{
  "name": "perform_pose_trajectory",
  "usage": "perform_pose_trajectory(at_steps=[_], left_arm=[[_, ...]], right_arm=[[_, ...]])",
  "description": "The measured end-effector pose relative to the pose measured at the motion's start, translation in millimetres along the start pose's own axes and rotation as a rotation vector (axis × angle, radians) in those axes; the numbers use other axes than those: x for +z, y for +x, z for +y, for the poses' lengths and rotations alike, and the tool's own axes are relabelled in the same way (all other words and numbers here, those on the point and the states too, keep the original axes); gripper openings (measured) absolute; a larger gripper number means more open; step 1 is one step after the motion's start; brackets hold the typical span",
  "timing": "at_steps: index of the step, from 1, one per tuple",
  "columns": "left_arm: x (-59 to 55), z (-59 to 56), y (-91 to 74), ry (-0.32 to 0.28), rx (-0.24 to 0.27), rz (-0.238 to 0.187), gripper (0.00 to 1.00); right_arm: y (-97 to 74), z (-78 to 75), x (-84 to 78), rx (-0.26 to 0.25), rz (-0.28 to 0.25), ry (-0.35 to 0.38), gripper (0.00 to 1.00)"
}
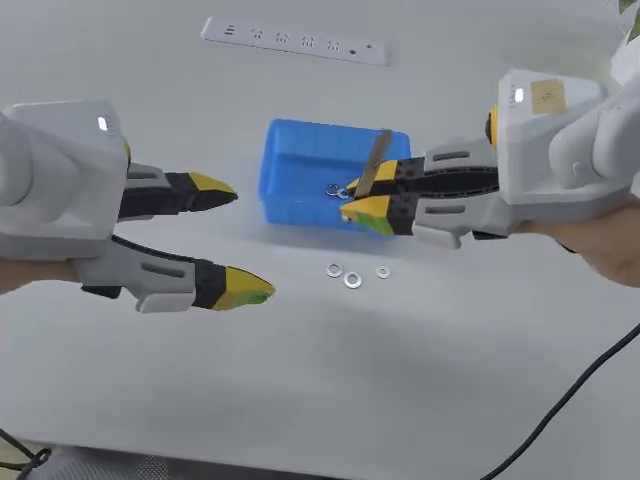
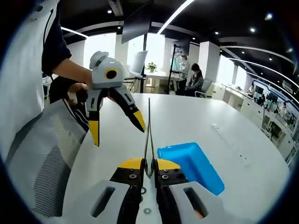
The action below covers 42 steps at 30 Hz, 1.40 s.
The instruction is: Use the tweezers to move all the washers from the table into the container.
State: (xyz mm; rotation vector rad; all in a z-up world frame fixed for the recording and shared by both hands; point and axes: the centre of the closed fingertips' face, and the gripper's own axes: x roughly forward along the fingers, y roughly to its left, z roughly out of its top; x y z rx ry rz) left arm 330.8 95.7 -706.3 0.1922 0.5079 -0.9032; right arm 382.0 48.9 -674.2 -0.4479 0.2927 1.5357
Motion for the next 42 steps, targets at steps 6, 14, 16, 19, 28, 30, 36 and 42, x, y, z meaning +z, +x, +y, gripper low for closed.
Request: perform_pose_trajectory(at_steps=[6, 14, 16, 19, 28, 30, 36, 42], left_arm=[[-4.7, 1.5, -1.4, -0.018, 0.010, -0.006, 0.79], [-6.2, 7.4, -7.4, -0.029, 0.033, -0.016, 0.87], [-7.4, 9.0, -7.4, -0.045, 0.038, -0.014, 0.92], [-11.0, 11.6, -5.6, -0.055, 0.050, -0.001, 0.98], [-12.5, 9.8, -0.7, -0.066, 0.030, 0.011, 0.99], [-12.5, 11.0, -0.5, -0.070, 0.031, 0.013, 0.99], [-15.5, 11.0, -1.5, -0.076, 0.030, 0.026, 0.99], [-21.4, 11.6, -1.6, -0.082, 0.044, 0.040, 0.99]], right_arm=[[-3.0, -23.3, 9.7, -0.036, -0.009, -0.011, 0.09], [4.7, -53.9, 4.2, -0.072, 0.003, -0.017, 0.09], [9.1, -59.6, 0.3, -0.075, 0.010, -0.017, 0.09], [16.6, -67.6, -8.7, -0.077, 0.029, -0.013, 0.09], [39.4, -91.1, -35.6, -0.054, 0.037, 0.017, 0.10], [42.5, -92.6, -40.1, -0.049, 0.041, 0.012, 0.10], [56.1, -95.7, -62.3, -0.025, 0.068, 0.017, 0.10], [66.5, -90.5, -74.3, -0.012, 0.088, 0.014, 0.10]])
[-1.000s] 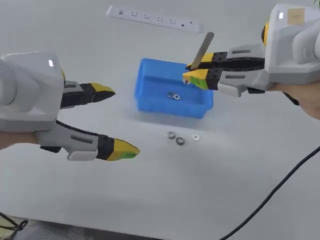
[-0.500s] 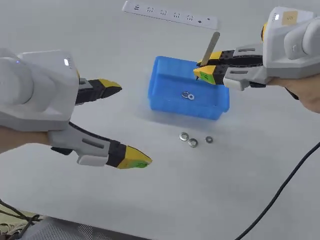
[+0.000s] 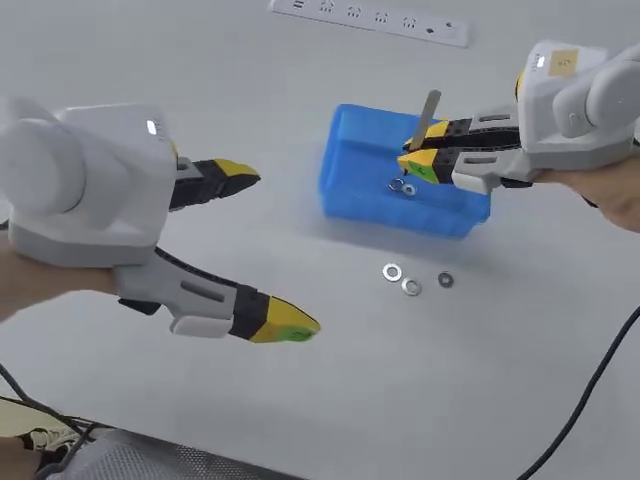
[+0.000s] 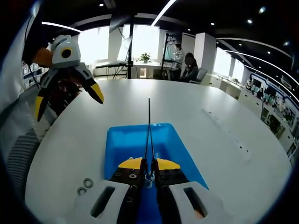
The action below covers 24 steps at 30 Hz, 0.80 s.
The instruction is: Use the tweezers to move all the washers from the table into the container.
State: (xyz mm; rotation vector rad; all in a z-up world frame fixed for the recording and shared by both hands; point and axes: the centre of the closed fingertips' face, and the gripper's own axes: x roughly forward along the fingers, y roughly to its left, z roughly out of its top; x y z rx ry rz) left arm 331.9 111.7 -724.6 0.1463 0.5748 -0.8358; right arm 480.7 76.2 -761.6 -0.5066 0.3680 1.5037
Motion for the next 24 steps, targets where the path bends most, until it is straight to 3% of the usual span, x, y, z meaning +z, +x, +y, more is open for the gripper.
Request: perform_pose_trajectory(at_steps=[4, 6, 24], left_arm=[[-1.9, -0.2, 0.0, 0.012, 0.000, 0.012, 0.99], [0.6, 4.9, -1.8, -0.004, 0.017, -0.001, 0.99], [8.4, 6.7, -2.7, -0.002, 0.019, -0.015, 0.99]], right_arm=[[5.4, 1.6, -7.8, 0.006, 0.014, 0.001, 0.10], [6.6, 1.8, -10.2, 0.007, 0.015, 0.002, 0.10], [-0.2, -1.2, -2.1, -0.028, -0.005, 0.026, 0.11]])
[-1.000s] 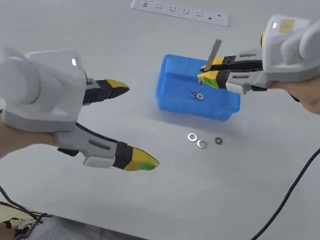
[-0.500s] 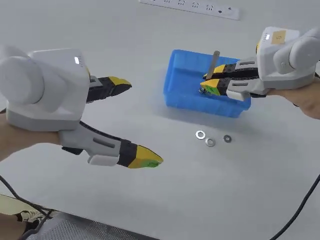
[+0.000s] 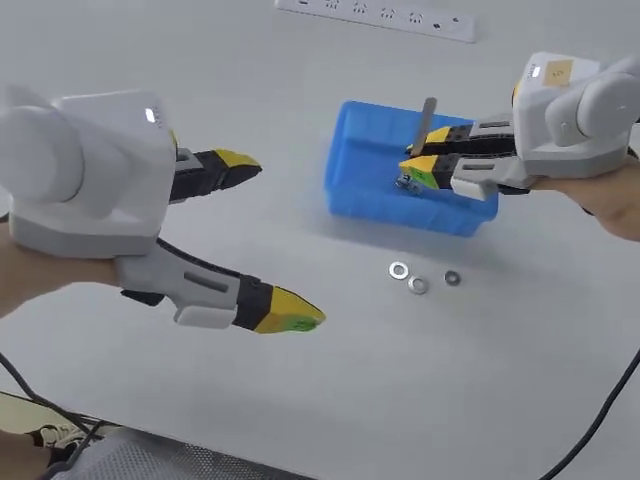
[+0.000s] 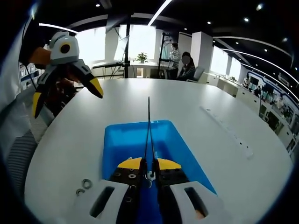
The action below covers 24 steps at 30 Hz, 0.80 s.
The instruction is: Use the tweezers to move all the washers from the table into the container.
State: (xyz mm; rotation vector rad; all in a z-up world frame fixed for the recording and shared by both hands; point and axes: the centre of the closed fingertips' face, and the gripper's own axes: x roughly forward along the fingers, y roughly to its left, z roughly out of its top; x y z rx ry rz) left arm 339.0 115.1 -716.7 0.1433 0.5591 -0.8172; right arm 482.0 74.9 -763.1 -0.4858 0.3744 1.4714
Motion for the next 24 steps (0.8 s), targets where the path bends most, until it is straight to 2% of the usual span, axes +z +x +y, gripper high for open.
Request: perform_pose_trajectory(at_steps=[4, 7, 10, 13, 14, 17, 19, 21, 24], left_arm=[[12.6, 7.7, 7.4, 0.003, -0.002, -0.025, 0.99], [19.4, 20.2, 17.9, 0.047, 0.003, -0.007, 0.99], [36.4, 30.6, 26.9, 0.055, -0.001, -0.041, 0.99], [63.2, 39.0, 37.5, 0.074, -0.011, -0.103, 0.94], [66.0, 40.1, 39.1, 0.078, -0.011, -0.108, 0.93], [84.0, 46.3, 53.6, 0.098, -0.021, -0.126, 0.92], [93.5, 46.8, 62.4, 0.114, -0.043, -0.138, 0.88], [98.5, 46.2, 69.6, 0.117, -0.070, -0.137, 0.79], [100.4, 43.8, 76.4, 0.124, -0.099, -0.126, 0.65]], right_arm=[[-2.9, 2.9, 3.2, 0.004, -0.005, -0.007, 0.11], [-4.3, 5.5, 6.9, 0.006, -0.008, -0.010, 0.11], [-3.8, 6.3, 7.7, 0.011, -0.007, -0.014, 0.11], [-5.5, 8.1, 14.8, 0.018, -0.020, -0.016, 0.10], [-5.8, 8.7, 17.2, 0.021, -0.027, -0.016, 0.10], [-6.0, 10.7, 21.7, 0.030, -0.038, -0.018, 0.10], [-6.6, 12.3, 24.5, 0.030, -0.042, -0.018, 0.10], [-6.6, 12.4, 24.7, 0.033, -0.042, -0.020, 0.10], [-8.0, 14.0, 26.4, 0.039, -0.046, -0.021, 0.10]])
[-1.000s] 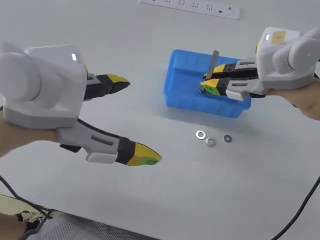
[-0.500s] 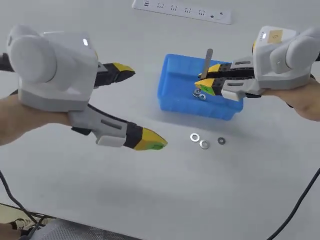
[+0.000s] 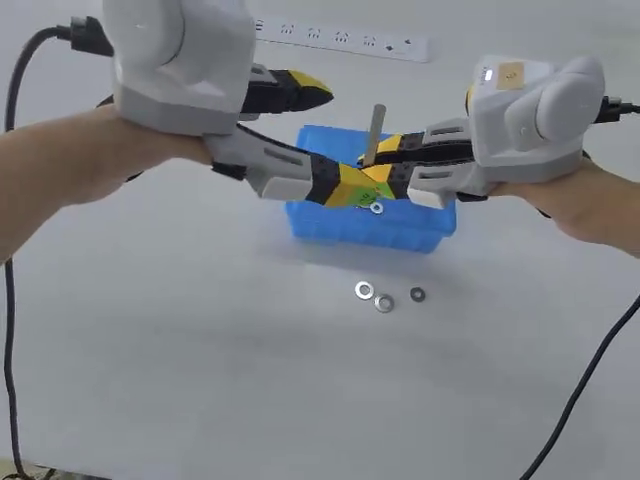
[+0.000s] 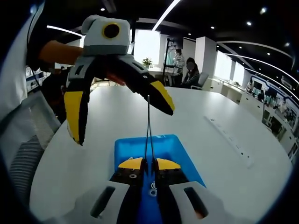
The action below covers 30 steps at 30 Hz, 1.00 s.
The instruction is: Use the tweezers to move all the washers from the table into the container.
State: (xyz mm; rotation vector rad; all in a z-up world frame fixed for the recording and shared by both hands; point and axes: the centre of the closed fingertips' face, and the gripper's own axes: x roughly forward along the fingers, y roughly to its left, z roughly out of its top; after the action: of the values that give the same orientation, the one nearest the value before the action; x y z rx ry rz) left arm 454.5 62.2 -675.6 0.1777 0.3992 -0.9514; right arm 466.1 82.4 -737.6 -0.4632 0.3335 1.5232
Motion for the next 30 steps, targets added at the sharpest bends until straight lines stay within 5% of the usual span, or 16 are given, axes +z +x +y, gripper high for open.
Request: perform_pose_trajectory(at_steps=[7, 10, 17, 24, 30], left_arm=[[3.5, -1.2, 4.1, 0.015, -0.034, -0.006, 0.36], [4.8, -0.2, 5.0, 0.078, -0.039, 0.003, 0.25], [15.7, -10.9, 4.3, 0.072, -0.096, -0.032, 0.21], [13.5, -11.4, 1.0, 0.085, -0.099, -0.011, 0.08], [13.7, -17.2, -2.2, 0.129, -0.115, -0.006, 0.07]], right_arm=[[-2.4, 6.4, 2.3, 0.020, -0.004, 0.003, 0.10], [-3.7, 11.7, 2.9, 0.029, 0.002, 0.001, 0.10], [-4.3, 17.7, 6.0, 0.043, 0.007, -0.005, 0.10], [-2.8, 21.4, 6.6, 0.056, 0.011, -0.009, 0.10], [-2.0, 26.7, 9.2, 0.073, 0.011, -0.018, 0.10]])
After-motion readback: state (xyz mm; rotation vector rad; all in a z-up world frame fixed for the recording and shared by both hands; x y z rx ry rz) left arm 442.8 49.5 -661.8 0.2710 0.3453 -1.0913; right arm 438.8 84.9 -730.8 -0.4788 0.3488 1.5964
